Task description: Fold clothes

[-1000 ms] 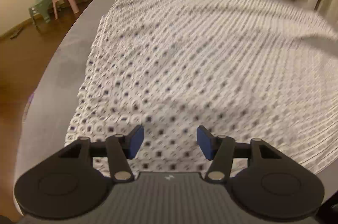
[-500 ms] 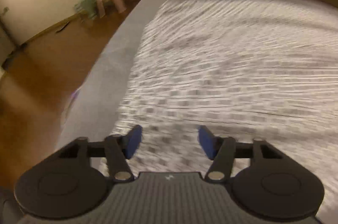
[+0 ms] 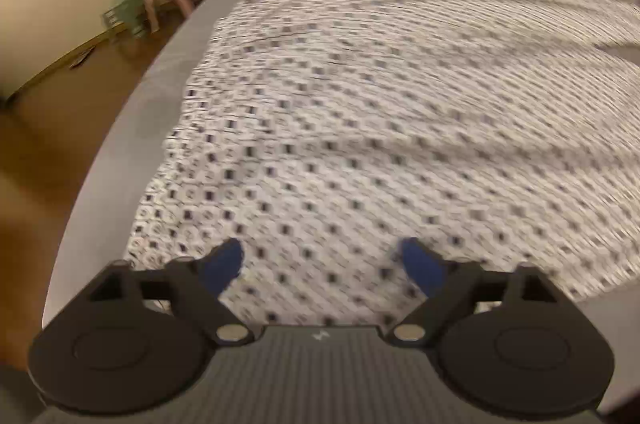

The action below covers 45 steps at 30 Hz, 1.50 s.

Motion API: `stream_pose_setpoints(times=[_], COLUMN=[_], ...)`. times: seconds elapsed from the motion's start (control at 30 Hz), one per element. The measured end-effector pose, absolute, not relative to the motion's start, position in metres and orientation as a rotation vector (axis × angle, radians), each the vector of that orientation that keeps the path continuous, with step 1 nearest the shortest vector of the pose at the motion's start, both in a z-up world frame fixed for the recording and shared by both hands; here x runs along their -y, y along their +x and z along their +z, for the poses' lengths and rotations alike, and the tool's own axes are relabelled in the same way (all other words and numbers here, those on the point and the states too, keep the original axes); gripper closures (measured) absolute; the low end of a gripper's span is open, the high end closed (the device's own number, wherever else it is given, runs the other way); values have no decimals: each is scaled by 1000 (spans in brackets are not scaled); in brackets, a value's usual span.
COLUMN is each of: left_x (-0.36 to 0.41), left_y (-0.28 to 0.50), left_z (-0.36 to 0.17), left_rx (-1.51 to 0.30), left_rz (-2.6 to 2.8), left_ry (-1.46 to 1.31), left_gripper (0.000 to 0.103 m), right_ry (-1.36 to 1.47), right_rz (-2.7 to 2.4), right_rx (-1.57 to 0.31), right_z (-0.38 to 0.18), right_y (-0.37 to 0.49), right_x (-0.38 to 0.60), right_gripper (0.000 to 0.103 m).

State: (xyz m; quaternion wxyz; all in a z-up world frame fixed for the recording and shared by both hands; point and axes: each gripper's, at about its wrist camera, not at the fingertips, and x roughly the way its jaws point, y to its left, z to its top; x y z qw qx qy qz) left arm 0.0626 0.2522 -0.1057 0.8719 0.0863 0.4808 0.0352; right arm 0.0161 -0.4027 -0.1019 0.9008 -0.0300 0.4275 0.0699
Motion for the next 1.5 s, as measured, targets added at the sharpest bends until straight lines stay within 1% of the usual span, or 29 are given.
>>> stream_pose_setpoints(times=[0.07, 0.17, 0.2, 0.27, 0.37, 0.4, 0.43, 0.47, 0.5, 0.6, 0.63, 0.67, 0.77, 0.83, 0.93, 1.0, 1.03, 1.13, 1.23, 1.37, 1.43, 1.47, 1.5], left_x=[-265, -276, -278, -279, -281, -285, -288, -290, -292, -285, -277, -266, -228, -203, -179, -174, -176, -178, -180, -176, -177, -178, -178], left_y=[76, 90, 93, 90, 80, 79, 79, 78, 77, 74, 76, 80, 107, 131, 161, 175, 180, 185, 187, 191, 200, 204, 208], left_z=[-105, -104, -104, -103, -101, -100, -97, -93, -87, -59, -49, -41, -28, -30, -54, -74, -80, -79, -77, -80, -82, -82, -83], left_rx=[-1009, -1031, -1038, -1032, -1018, -1019, -1016, -1006, -992, -922, -902, -884, -866, -885, -934, -995, -1012, -994, -980, -999, -998, -998, -998], left_rz=[107, 122, 122, 112, 117, 129, 153, 185, 207, 169, 130, 86, -50, -128, -191, -161, -156, -169, -172, -194, -210, -218, -222], left_ry=[134, 82, 75, 129, 217, 203, 186, 178, 166, 106, 81, 59, -9, -60, -117, -129, -148, -165, -167, -156, -152, -150, -148], left_gripper=[2, 2, 3, 3, 3, 4, 14, 21, 24, 23, 21, 17, 16, 15, 15, 22, 25, 24, 23, 23, 23, 23, 23], right_ry=[-42, -29, -30, -25, -26, -5, 32, 69, 61, -91, -125, -151, -142, -69, 17, 37, 46, 74, 162, 190, 82, 28, 8], right_rz=[114, 101, 117, 211, 258, 231, 204, 176, 166, 204, 219, 211, 193, 186, 161, 118, 103, 21, -37, -18, -32, -39, -26], right_rx=[-877, -851, -882, -941, -891, -884, -900, -916, -943, -986, -993, -986, -921, -848, -759, -751, -753, -769, -803, -857, -863, -865, -856], right_z=[-104, -107, -104, -97, -82, -83, -88, -92, -98, -99, -95, -89, -51, -24, 1, 2, -1, -18, -40, -73, -81, -86, -85], right_y=[33, 45, 46, 40, 12, 16, 21, 27, 30, 25, 22, 22, 45, 74, 135, 181, 204, 274, 335, 384, 389, 391, 391], right_x=[406, 404, 402, 402, 420, 431, 442, 454, 460, 459, 458, 457, 455, 453, 443, 433, 429, 420, 421, 402, 384, 375, 371], right_gripper=[12, 11, 11, 13, 12, 12, 13, 14, 15, 16, 17, 17, 16, 16, 15, 15, 14, 14, 14, 15, 31, 55, 85])
